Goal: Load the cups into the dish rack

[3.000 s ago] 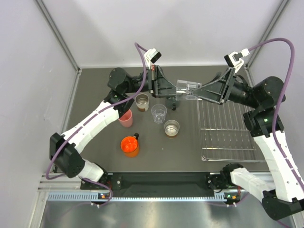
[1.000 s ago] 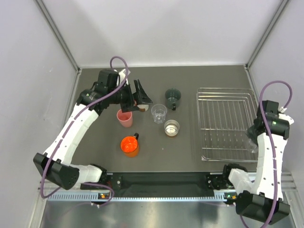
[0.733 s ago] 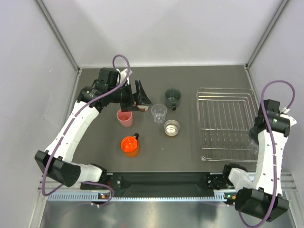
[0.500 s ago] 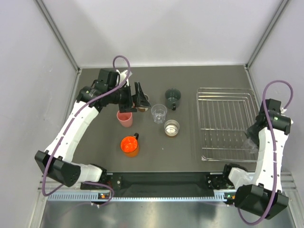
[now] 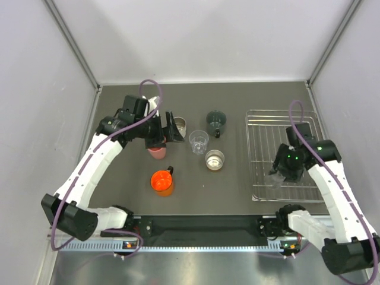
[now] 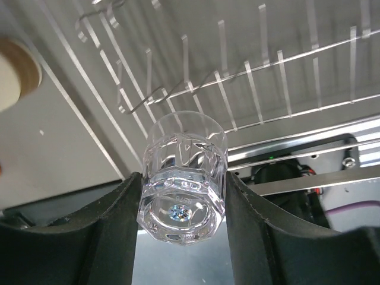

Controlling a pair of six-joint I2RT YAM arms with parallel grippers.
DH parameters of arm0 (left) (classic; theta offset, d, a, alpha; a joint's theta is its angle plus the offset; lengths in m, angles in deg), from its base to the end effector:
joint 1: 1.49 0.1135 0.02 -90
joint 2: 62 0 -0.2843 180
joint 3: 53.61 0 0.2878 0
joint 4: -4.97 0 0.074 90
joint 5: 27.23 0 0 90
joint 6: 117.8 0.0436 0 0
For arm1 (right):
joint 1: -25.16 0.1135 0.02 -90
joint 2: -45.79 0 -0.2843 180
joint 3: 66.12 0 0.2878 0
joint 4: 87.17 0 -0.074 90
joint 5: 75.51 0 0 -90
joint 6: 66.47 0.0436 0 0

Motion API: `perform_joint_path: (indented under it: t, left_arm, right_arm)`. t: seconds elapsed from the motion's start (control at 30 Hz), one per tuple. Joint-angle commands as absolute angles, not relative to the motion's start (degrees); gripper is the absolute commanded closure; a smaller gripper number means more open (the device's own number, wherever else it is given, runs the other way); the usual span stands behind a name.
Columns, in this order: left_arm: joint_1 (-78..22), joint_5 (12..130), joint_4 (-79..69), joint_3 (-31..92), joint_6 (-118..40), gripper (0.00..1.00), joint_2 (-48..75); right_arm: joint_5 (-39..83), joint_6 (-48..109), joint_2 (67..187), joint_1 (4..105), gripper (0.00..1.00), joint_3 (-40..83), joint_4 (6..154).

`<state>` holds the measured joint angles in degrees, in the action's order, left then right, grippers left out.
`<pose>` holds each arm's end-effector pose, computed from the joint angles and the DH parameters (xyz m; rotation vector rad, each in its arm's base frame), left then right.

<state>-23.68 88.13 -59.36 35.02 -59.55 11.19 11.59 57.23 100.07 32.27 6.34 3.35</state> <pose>0.2612 -0.1267 0.3768 0.0019 2.5461 -0.9402 0.1641 0.0183 0.3228 0.6592 2.7385 0.0949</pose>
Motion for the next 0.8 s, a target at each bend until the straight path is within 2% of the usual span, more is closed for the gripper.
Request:
perform_joint_path:
  t: [0.0, 0.2, 0.4, 0.77]
  left_arm:
    - [-23.4, 81.9, -59.1, 36.7, -60.1, 0.04, 8.3]
    - [-23.3, 73.8, -61.3, 37.0, -63.0, 0.04, 7.4]
    - [-22.5, 66.1, -65.5, 37.8, -65.9, 0.01, 6.9]
    - [-21.8, 69.4, -64.7, 37.0, -66.2, 0.01, 4.4]
  right_arm:
    - [11.2, 64.7, 99.7, 39.5, 1.00, 6.6, -5.0]
    - [9.7, 68.8, 100.7, 47.9, 1.00, 4.4, -4.7]
    - [9.5, 68.7, 100.9, 49.1, 1.00, 1.5, -0.9]
    - [9.5, 71.6, 98.0, 50.5, 1.00, -6.2, 7.2]
